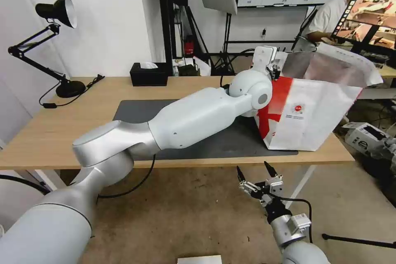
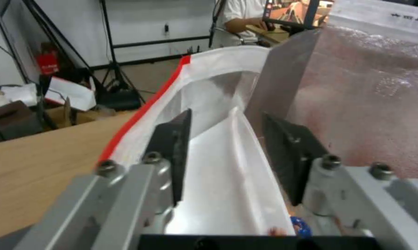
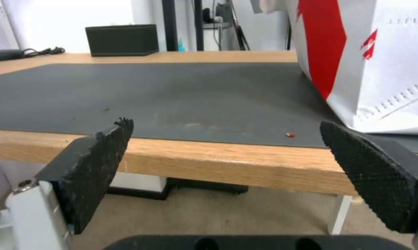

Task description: Pick up the trash from the table and place it into the takeout bag.

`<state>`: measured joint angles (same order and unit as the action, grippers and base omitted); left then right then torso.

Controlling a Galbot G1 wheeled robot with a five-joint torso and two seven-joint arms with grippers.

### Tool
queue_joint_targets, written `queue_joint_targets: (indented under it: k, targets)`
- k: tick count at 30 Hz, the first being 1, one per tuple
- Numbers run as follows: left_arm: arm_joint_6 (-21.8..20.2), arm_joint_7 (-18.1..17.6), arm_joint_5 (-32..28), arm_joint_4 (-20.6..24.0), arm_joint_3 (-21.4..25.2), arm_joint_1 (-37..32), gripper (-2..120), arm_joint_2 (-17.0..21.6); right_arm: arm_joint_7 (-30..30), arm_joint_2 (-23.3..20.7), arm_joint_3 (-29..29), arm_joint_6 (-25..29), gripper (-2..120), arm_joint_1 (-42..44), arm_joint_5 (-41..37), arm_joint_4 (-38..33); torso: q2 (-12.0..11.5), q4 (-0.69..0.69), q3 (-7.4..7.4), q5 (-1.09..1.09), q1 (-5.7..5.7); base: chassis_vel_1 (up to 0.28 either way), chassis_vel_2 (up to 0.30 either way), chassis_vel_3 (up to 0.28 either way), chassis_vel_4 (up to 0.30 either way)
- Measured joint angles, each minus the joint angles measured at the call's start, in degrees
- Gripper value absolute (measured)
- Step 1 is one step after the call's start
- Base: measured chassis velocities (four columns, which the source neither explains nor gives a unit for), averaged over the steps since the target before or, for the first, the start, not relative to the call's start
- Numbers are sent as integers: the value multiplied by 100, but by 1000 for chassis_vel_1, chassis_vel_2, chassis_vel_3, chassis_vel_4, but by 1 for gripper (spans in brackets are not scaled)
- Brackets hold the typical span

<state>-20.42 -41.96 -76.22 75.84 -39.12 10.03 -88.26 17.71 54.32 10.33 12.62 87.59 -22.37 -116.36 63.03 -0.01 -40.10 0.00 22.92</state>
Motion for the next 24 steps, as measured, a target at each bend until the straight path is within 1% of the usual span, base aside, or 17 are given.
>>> queue_joint_targets:
  k: [1,2,5,6,8,9,11,12,14,15,16,17,18,19,21,22,24]
  targets:
    - [0,-27,-9,8,1,0,56,5,0,0,0,0,100,0,0,0,0,0,0,0,0,0,0,0,0]
    - [0,-27,-9,8,1,0,56,5,0,0,0,0,100,0,0,0,0,0,0,0,0,0,0,0,0]
    - [2,-91,-10,44,30,-27,71,52,0,0,0,0,100,0,0,0,0,1,0,0,0,0,0,0,0]
    - [2,-91,-10,44,30,-27,71,52,0,0,0,0,100,0,0,0,0,1,0,0,0,0,0,0,0]
    - [11,-115,-9,89,73,-37,82,123,0,0,0,0,100,1,0,0,0,1,0,0,0,0,0,0,0]
    - [11,-115,-9,89,73,-37,82,123,0,0,0,0,100,1,0,0,0,1,0,0,0,0,0,0,0]
    - [23,-156,-4,131,132,-42,92,191,0,0,0,0,100,0,0,0,0,0,0,0,0,0,0,0,0]
    - [23,-156,-4,131,132,-42,92,191,0,0,0,0,100,0,0,0,0,0,0,0,0,0,0,0,0]
    - [36,-212,21,234,192,-65,99,353,0,0,0,0,100,0,0,0,0,0,0,0,0,0,0,0,0]
    - [36,-212,21,234,192,-65,99,353,0,0,0,0,100,0,0,0,0,0,0,0,0,0,0,0,0]
    - [47,-232,38,309,211,-82,99,456,0,0,0,0,100,0,0,0,0,0,0,-1,0,0,0,0,0]
    - [104,-243,74,487,227,-118,100,672,0,0,0,0,100,0,0,0,0,0,0,-1,0,0,0,0,0]
    - [104,-243,74,487,227,-118,100,672,0,0,0,0,100,0,0,0,0,0,0,-1,0,0,0,0,0]
    - [174,-248,128,658,238,-161,100,894,0,0,0,0,100,0,0,0,0,1,0,-1,0,0,0,0,0]
    - [260,-248,214,882,256,-245,100,1156,0,0,0,0,100,0,0,0,0,3,0,-2,0,0,0,0,0]
    - [260,-248,214,882,256,-245,100,1156,0,0,0,0,100,0,0,0,0,3,0,-2,0,0,0,0,0]
    - [419,-203,369,1180,274,-411,100,1504,0,0,0,0,100,0,0,0,0,1,0,-2,0,0,0,0,0]
